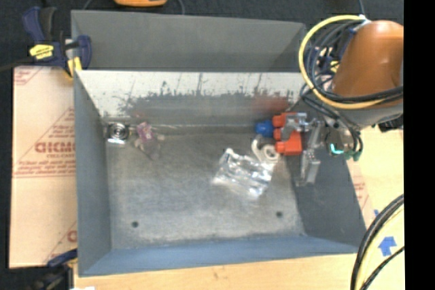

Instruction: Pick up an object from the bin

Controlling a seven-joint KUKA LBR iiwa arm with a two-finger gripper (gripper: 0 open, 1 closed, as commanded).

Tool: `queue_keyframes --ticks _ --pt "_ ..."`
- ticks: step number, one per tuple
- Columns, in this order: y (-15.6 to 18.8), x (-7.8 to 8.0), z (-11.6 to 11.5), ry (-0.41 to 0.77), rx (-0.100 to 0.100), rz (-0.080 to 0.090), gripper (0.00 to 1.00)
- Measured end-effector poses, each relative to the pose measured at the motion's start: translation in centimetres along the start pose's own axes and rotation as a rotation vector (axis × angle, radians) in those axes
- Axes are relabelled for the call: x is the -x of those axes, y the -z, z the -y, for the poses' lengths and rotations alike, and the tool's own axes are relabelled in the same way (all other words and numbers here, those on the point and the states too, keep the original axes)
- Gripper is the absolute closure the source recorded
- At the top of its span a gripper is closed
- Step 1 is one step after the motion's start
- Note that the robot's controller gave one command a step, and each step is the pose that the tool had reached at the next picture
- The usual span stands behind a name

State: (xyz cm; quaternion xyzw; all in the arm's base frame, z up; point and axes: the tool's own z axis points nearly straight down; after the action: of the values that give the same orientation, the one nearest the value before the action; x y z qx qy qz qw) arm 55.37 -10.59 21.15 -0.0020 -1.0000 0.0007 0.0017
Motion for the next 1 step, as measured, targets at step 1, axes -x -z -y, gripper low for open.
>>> queue_keyframes --ticks 1 --pt "-14.33 -1.98 -4.09 -0.227 0.002 0.006 0.0"
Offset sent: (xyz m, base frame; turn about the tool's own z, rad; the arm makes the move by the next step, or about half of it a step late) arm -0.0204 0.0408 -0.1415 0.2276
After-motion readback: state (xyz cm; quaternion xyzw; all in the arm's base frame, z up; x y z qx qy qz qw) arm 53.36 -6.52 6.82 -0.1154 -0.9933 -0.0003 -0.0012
